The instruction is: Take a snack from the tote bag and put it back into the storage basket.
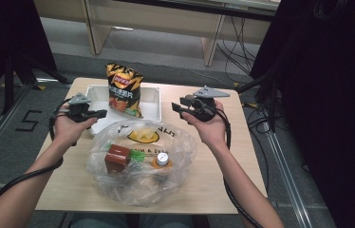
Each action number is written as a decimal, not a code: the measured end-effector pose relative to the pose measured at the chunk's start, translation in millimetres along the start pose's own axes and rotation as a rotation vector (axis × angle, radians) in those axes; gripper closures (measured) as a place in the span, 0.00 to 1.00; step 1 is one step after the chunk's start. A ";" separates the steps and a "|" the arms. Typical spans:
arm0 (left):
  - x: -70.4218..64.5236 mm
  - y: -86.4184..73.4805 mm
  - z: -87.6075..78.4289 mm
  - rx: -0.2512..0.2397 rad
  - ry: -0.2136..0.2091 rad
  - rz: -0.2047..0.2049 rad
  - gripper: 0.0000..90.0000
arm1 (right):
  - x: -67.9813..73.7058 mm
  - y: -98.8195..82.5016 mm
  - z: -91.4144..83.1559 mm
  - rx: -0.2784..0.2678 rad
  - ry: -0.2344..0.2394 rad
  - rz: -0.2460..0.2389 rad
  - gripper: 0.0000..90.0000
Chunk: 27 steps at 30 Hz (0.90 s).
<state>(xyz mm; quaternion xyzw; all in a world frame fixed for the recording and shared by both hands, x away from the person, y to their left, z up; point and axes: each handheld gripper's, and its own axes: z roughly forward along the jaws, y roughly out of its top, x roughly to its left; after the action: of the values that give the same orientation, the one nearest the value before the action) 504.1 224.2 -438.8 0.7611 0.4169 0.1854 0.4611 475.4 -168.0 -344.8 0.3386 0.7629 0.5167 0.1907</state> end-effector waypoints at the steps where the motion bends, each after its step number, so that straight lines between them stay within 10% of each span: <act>1: 0.9 1.9 7.7 0.015 -0.001 0.008 1.00 | -1.1 -4.2 -4.0 -0.006 -0.015 -0.002 0.64; 15: 0.0 13.1 85.0 0.223 0.017 0.074 0.99 | -13.1 -21.4 -29.2 -0.022 -0.040 0.023 0.64; 27: 0.9 13.8 112.1 0.244 0.012 0.073 0.99 | -17.5 -20.4 -33.5 -0.034 -0.047 0.033 0.64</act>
<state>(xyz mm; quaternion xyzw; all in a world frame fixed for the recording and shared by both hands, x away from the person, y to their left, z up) 585.8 160.4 -483.8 0.8250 0.4112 0.1547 0.3556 459.6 -207.4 -351.4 0.3599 0.7437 0.5244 0.2057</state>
